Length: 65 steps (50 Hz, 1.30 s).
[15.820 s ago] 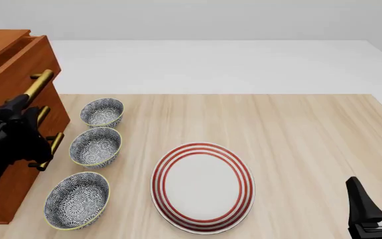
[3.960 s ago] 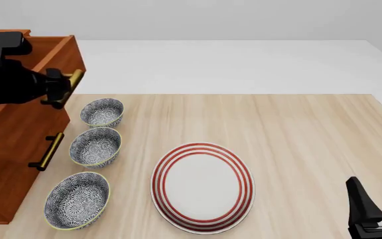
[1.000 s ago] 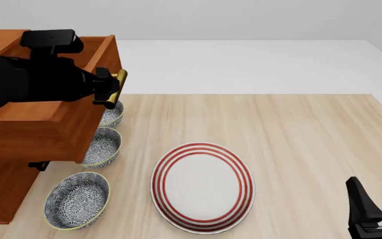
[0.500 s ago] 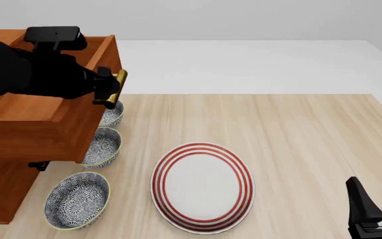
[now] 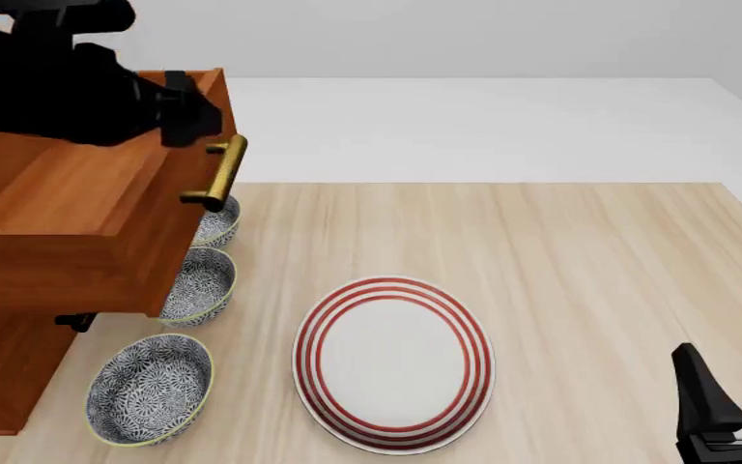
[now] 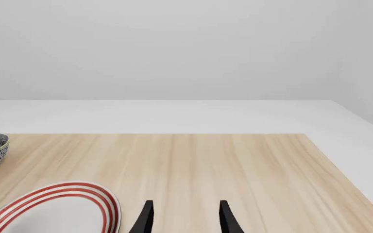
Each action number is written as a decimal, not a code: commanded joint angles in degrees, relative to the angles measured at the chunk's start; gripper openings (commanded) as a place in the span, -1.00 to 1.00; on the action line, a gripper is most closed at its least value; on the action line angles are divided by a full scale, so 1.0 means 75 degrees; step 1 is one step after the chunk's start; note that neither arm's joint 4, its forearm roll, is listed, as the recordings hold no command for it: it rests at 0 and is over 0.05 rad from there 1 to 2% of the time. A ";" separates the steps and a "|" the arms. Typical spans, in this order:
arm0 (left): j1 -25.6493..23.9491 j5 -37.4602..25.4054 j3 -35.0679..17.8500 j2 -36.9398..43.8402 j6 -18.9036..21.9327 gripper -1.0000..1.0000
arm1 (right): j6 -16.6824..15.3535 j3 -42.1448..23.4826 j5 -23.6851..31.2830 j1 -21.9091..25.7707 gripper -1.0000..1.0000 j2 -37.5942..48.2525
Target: Open the top drawer of the cabinet.
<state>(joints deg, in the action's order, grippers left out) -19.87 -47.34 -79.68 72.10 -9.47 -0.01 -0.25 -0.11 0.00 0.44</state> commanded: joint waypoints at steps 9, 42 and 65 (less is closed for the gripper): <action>-0.0079 -0.0320 -0.0691 -0.0279 0.0199 1.00 | -0.0001 0.0000 0.0000 0.0000 1.00 0.0000; -0.0699 -0.0496 -0.0561 -0.1104 0.0158 1.00 | -0.0001 0.0000 0.0000 0.0000 1.00 0.0001; -0.1254 -0.0704 -0.0397 -0.1508 0.0163 1.00 | -0.0001 0.0000 0.0000 0.0001 1.00 0.0001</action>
<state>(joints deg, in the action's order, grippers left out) -27.54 -52.31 -83.65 62.06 -8.12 -0.02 -0.25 -0.11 0.00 0.44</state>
